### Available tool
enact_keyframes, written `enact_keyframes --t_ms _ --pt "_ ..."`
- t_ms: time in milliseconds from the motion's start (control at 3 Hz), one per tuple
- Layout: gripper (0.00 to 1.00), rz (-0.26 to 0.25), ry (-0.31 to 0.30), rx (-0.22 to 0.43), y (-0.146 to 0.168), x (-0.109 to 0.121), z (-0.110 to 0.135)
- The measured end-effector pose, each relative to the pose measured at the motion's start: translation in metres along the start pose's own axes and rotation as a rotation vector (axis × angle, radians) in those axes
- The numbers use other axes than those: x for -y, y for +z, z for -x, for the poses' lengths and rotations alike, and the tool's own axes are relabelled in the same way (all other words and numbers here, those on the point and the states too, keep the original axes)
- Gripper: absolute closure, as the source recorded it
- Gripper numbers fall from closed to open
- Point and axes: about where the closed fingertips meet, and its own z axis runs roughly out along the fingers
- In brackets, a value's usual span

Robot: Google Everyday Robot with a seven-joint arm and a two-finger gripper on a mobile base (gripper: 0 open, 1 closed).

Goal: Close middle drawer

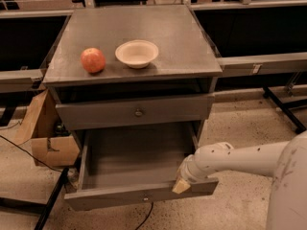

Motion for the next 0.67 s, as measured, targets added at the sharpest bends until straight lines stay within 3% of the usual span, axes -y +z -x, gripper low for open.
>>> enact_keyframes --t_ms 333,667 --pt "1.0 0.002 -0.003 -0.004 0.0001 -0.0008 -0.0003" --pt "0.83 -0.017 -0.002 -0.001 -0.0004 0.0045 0.0022"
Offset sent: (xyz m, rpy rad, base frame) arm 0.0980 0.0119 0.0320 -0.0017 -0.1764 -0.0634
